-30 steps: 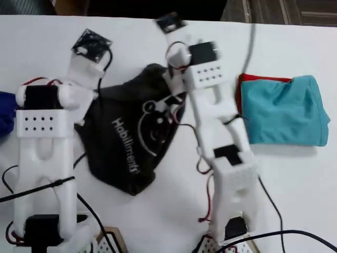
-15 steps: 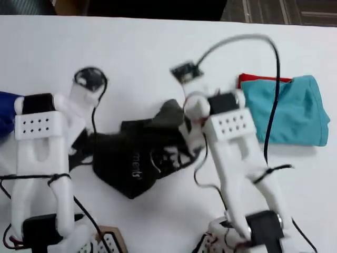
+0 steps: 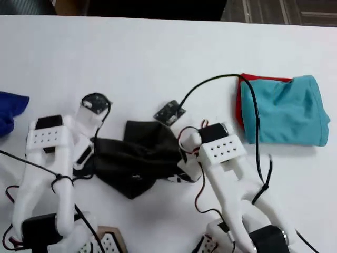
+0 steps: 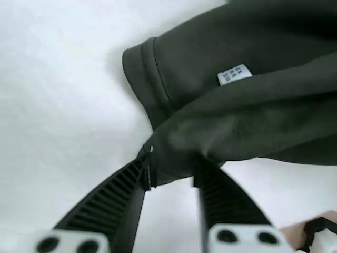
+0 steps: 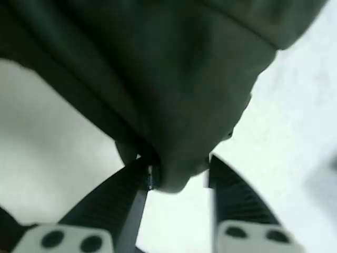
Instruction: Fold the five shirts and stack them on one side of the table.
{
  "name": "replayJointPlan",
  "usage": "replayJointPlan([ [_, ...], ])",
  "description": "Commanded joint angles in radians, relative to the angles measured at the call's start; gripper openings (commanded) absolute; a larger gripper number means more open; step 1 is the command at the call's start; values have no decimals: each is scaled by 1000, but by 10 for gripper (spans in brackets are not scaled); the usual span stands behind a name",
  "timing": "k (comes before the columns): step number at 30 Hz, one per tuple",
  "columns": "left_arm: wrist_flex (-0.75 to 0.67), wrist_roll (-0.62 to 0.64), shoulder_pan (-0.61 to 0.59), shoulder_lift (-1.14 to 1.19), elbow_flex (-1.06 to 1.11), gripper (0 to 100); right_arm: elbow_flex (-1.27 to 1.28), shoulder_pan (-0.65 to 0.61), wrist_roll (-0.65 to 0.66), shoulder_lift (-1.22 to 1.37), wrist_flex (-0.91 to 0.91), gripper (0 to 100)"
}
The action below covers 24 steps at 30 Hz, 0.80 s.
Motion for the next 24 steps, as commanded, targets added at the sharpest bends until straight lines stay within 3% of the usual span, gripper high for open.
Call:
replayJointPlan([
  [1, -31, -6, -9, -3, 5, 204, -175, 2, 61, -137, 93, 382],
  [6, -89, -5, -61, -3, 35, 194, -404, 85, 9, -165, 59, 387],
  [13, -103, -5, -84, -3, 64, 194, -496, 125, -144, 318, -151, 387],
  [24, -117, -9, -84, -3, 65, 191, -1089, -30, -183, 1052, 54, 387],
])
